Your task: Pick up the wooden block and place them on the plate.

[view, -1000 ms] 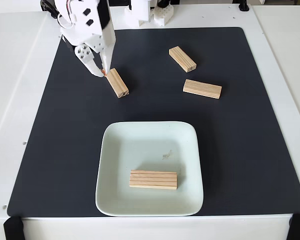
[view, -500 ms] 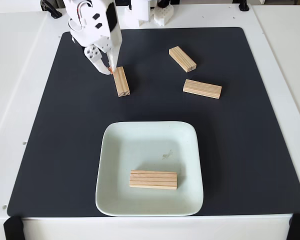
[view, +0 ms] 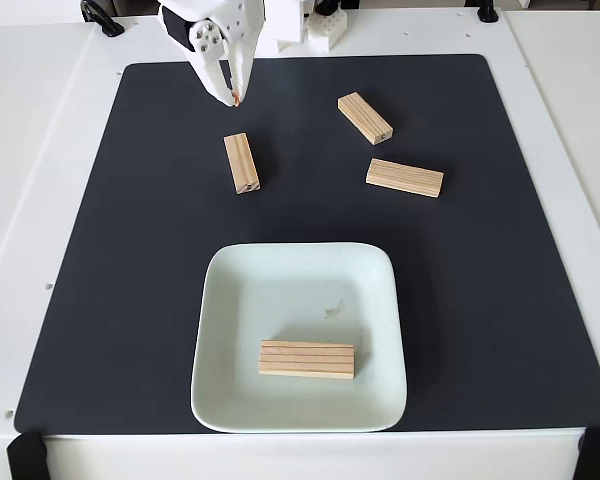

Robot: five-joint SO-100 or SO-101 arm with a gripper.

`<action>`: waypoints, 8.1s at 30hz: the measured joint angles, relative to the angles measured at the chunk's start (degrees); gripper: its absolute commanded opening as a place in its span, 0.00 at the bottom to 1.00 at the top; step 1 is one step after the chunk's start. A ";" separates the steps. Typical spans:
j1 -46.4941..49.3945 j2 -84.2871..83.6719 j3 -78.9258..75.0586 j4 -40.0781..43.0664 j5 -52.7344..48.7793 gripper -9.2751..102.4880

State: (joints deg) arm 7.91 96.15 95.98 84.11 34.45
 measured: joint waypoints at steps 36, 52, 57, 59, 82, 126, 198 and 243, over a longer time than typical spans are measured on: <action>-4.13 -1.85 7.56 -5.10 20.57 0.49; -3.78 -5.36 8.00 -10.20 20.57 0.49; -4.57 -7.21 8.00 -13.18 22.59 0.49; -4.75 -8.09 8.00 -14.06 23.47 0.49; -7.65 -14.06 7.91 -17.23 29.27 0.39; -10.72 27.42 9.67 -18.28 -31.03 0.08; -17.40 -67.32 -88.15 -32.78 -29.79 0.43; -40.52 24.35 18.90 -5.45 -103.27 0.08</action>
State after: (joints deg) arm -32.61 120.50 114.87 78.66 -68.82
